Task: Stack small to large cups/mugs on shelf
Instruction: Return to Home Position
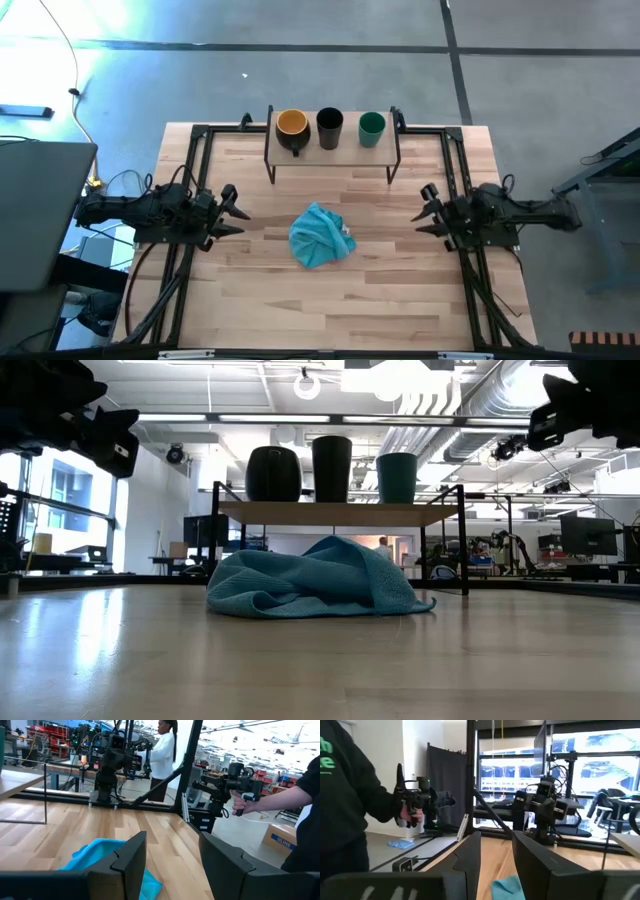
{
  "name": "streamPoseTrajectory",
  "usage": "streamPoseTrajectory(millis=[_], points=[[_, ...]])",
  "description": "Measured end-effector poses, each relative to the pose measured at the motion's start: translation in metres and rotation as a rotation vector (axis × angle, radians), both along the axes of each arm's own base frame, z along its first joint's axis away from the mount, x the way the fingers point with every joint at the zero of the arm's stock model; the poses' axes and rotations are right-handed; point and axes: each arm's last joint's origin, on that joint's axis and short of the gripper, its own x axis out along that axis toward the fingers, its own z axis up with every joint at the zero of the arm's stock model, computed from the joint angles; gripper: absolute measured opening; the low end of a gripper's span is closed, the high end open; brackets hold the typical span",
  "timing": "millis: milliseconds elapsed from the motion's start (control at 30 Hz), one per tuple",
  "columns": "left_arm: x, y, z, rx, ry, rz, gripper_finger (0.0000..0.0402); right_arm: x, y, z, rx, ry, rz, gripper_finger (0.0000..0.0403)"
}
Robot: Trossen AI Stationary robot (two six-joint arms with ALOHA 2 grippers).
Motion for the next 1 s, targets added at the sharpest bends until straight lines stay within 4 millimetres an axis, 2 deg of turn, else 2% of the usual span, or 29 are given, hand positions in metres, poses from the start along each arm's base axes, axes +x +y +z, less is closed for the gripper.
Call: streamPoseTrajectory(millis=[133, 300, 533, 1000], points=[[0.000, 0.000, 0.000, 0.001, 0.000, 0.000, 0.0170, 0.000, 0.001, 0.000, -0.002, 0.004, 0.008, 0.0103], [0.000, 0.000, 0.000, 0.002, 0.000, 0.000, 0.0170, 0.001, 0.003, -0.008, 0.036, 0.103, 0.025, 0.0103], [0.000, 0.000, 0.000, 0.011, -0.001, 0.001, 0.0170, 0.001, 0.007, -0.014, 0.015, 0.156, 0.066, 0.0103], [0.000, 0.000, 0.000, 0.015, -0.002, 0.001, 0.0170, 0.001, 0.010, -0.014, 0.010, 0.158, 0.093, 0.0103]])
